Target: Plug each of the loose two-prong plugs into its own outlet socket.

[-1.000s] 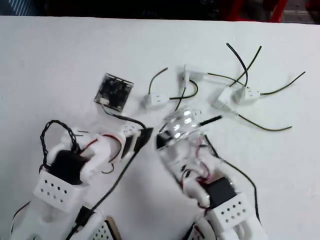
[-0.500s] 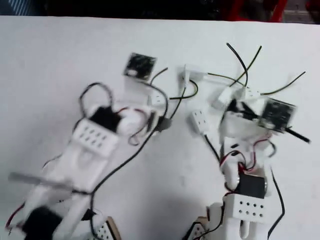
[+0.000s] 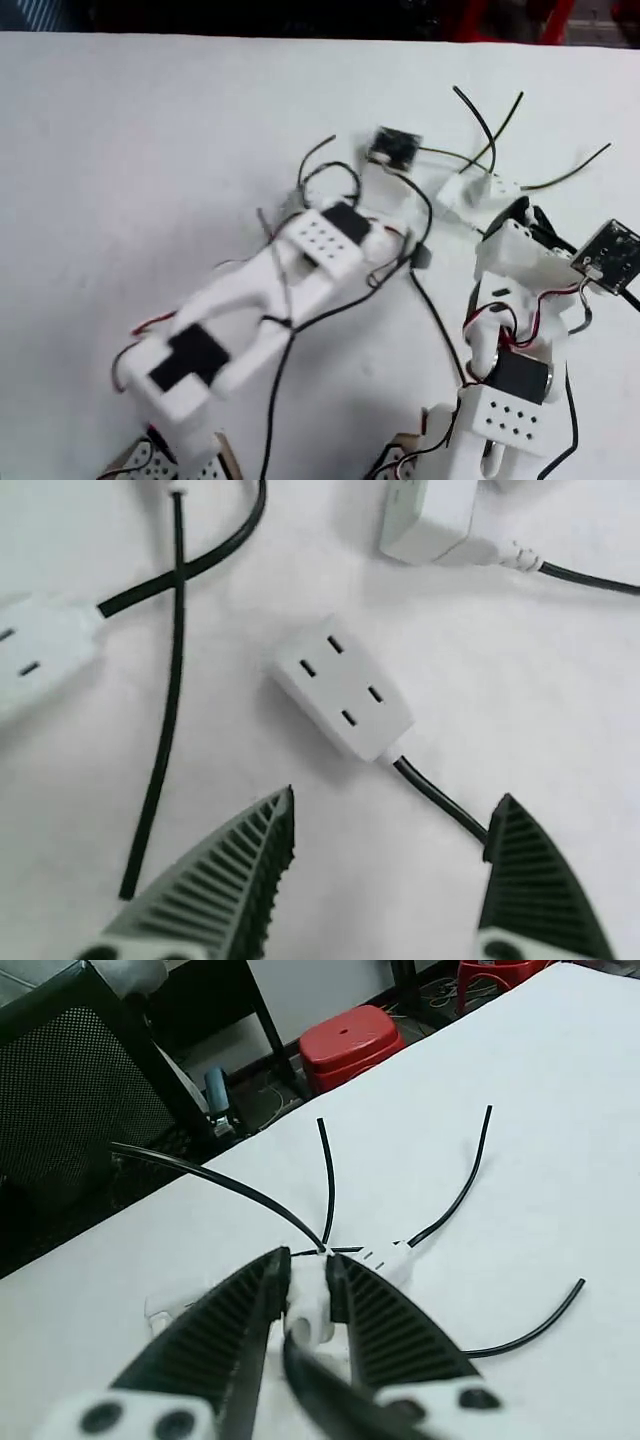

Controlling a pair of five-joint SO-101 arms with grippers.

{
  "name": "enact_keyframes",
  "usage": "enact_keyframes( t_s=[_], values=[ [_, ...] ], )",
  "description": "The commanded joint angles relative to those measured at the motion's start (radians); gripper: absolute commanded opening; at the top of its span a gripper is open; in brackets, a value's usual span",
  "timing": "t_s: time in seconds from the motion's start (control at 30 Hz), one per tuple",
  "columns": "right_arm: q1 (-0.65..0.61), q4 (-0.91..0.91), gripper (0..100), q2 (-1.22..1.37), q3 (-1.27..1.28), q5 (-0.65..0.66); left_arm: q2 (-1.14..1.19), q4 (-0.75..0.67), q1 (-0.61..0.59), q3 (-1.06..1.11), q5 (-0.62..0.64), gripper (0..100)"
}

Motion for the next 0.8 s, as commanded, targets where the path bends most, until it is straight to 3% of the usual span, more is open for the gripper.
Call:
enact_keyframes(
  t_s=[0.0,0.27,0.57,0.77],
  values=[
    [0.010,-0.021,1.7,-0.025,-0.051,-0.008,0.104,-0.021,0.012,-0.144,0.011,30],
    [0.010,-0.019,1.7,-0.025,-0.051,-0.003,0.355,0.094,0.007,-0.407,0.011,28],
    [0.010,-0.015,1.7,-0.025,-0.049,-0.002,0.535,0.361,-0.053,-0.718,-0.003,4],
    [0.008,-0.019,1.7,-0.025,-0.037,-0.002,0.539,0.551,-0.067,-0.813,-0.344,2]
  ],
)
